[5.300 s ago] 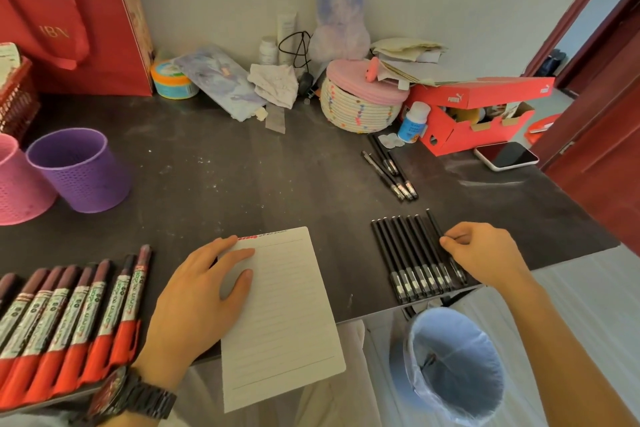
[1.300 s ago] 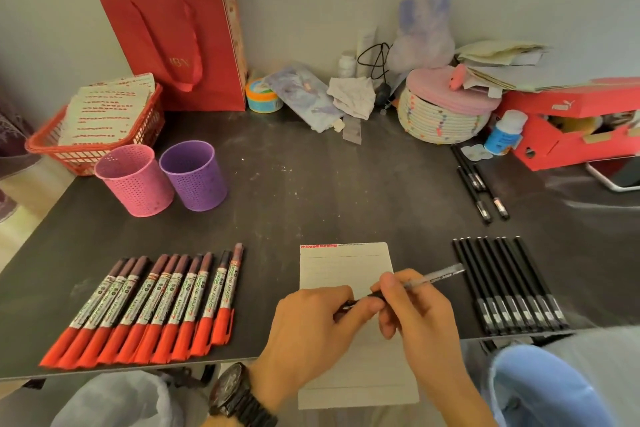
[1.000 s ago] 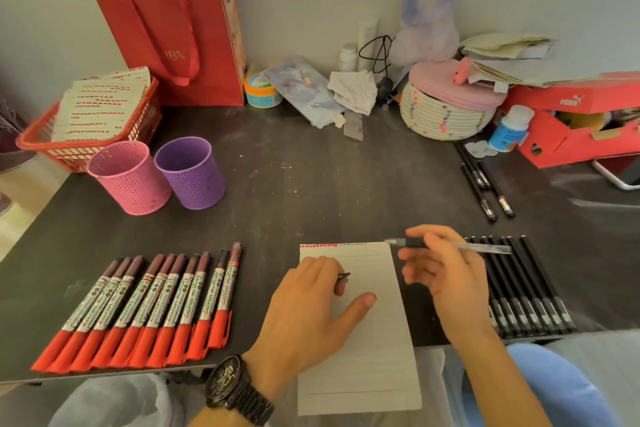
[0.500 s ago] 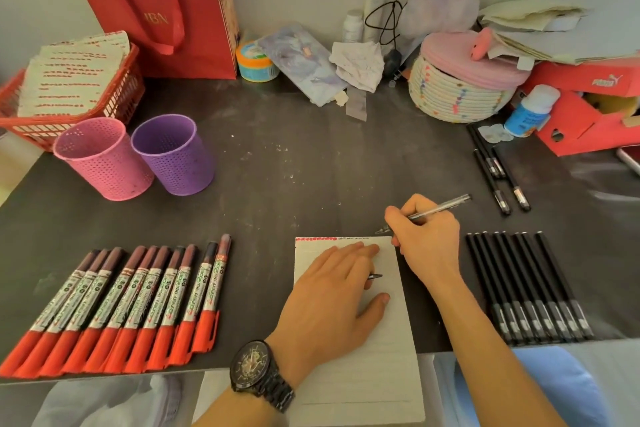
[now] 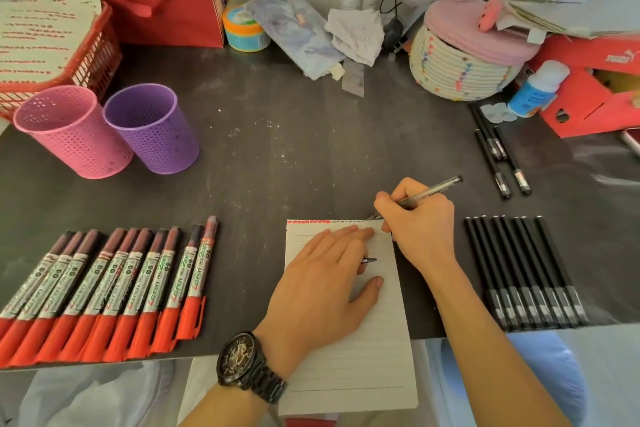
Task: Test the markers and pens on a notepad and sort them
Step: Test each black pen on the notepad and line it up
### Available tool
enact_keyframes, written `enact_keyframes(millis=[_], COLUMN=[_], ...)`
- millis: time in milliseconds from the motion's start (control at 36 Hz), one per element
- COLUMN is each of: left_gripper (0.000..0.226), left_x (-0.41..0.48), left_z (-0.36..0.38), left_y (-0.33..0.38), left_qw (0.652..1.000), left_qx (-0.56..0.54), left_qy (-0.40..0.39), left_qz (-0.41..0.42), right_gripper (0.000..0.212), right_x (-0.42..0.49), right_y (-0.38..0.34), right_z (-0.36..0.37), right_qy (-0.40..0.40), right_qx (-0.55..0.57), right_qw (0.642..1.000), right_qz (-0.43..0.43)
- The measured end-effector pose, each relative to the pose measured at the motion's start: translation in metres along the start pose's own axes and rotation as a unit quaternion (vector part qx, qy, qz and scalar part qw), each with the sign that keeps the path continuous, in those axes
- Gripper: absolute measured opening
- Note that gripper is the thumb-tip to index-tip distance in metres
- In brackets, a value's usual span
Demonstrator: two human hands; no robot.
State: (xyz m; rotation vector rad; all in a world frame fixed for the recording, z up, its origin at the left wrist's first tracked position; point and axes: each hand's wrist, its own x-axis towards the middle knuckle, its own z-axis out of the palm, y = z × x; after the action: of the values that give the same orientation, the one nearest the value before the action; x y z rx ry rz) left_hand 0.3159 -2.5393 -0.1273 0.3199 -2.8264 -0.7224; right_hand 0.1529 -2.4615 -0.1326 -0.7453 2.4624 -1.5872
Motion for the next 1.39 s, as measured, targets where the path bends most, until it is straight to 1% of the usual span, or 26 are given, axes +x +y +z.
enact_keyframes(millis=[83,222,389,528,639,889,1083,1194,1250,1361,1389], left_gripper=[0.025,0.023,0.024,0.02,0.028,0.022,0.025,0.021,0.021,0.019,0.026], left_x=[0.0,0.0,0.0,0.001,0.0,0.0,0.0,0.0,0.0,0.0,0.0], left_z=[0.0,-0.001,0.0,0.001,0.002,0.002,0.001,0.002,0.002,-0.002,-0.003], left_y=[0.0,0.0,0.0,-0.001,-0.002,-0.001,-0.002,-0.002,-0.002,-0.002,-0.002], left_qw=[1.0,1.0,1.0,1.0,1.0,1.0,1.0,1.0,1.0,0.999,0.999], left_qx=[-0.003,-0.005,0.003,0.008,0.016,0.01,0.003,0.002,-0.002,-0.03,-0.044], left_qy=[0.003,-0.004,0.006,0.016,0.021,0.01,0.013,0.009,0.006,-0.008,-0.009], left_qz=[0.001,-0.001,0.001,0.005,0.008,-0.002,-0.001,-0.011,-0.011,-0.022,-0.026], right_gripper=[0.028,0.026,0.026,0.027,0.027,0.029,0.028,0.029,0.029,0.032,0.032], right_x=[0.0,0.0,0.0,0.0,0.0,0.001,0.001,0.0,-0.001,-0.003,-0.004], right_y=[0.0,0.0,0.0,0.0,0.0,0.001,0.001,0.0,-0.002,-0.007,-0.01], right_z=[0.0,0.001,0.0,0.001,0.0,-0.001,-0.002,-0.001,-0.002,-0.009,-0.01], right_qy=[0.0,-0.001,0.001,0.0,0.0,0.001,-0.004,0.01,0.028,0.076,0.083], right_qx=[0.002,0.001,0.002,0.001,0.0,-0.007,-0.011,-0.014,0.005,0.086,0.099], right_qw=[1.0,1.0,1.0,1.0,1.0,1.0,1.0,1.0,1.0,0.993,0.991], right_qz=[0.0,0.002,-0.003,-0.002,-0.004,-0.017,-0.014,-0.017,-0.01,0.012,0.016])
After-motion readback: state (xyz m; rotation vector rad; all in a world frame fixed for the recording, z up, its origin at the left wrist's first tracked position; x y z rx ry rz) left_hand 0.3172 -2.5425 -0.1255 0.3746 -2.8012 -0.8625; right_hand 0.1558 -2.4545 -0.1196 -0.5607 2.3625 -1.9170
